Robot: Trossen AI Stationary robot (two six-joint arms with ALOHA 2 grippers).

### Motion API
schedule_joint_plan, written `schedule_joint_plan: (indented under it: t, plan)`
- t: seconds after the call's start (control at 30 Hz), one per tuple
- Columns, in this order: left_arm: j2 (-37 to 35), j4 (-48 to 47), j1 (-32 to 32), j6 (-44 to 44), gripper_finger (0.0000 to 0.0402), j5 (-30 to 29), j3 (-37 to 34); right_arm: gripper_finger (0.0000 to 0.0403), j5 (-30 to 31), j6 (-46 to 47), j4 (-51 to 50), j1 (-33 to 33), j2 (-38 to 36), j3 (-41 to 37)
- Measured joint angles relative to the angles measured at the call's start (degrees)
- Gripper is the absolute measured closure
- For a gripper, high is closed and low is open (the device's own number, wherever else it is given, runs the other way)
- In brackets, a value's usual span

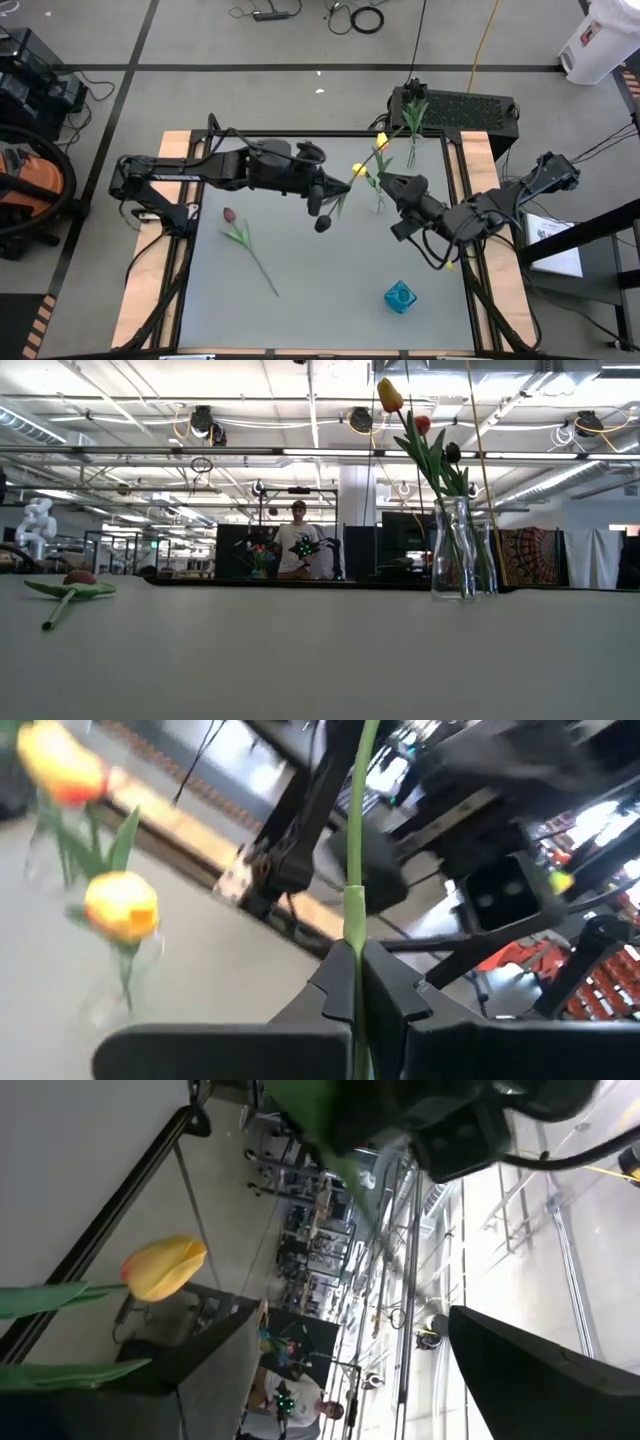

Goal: Sort flowers into vase by color
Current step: Put the black tulip into the top transparent vase

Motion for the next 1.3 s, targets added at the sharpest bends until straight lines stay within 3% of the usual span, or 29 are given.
schedule_joint_plan:
  t: [0.37, 0.77, 1.3]
  plan:
    - [0.1, -5.9, -0.2, -7.8, 0.0394, 0.2, 0.0, 0.0085, -1.5, 4.2, 1.3, 0.1, 1.4, 0.0]
    - [0.1, -6.0, -2.7, -9.5, 0.0394, 1.2, 0.0, 0.0085, -1.2, 5.0, 1.5, 0.1, 9.3, 0.0]
    - [2.7, -8.8, -5.0, -11.1, 0.0394, 3.8, 0.0, 0.0085, -1.2, 8.5, 4.5, 0.1, 11.0, 0.0]
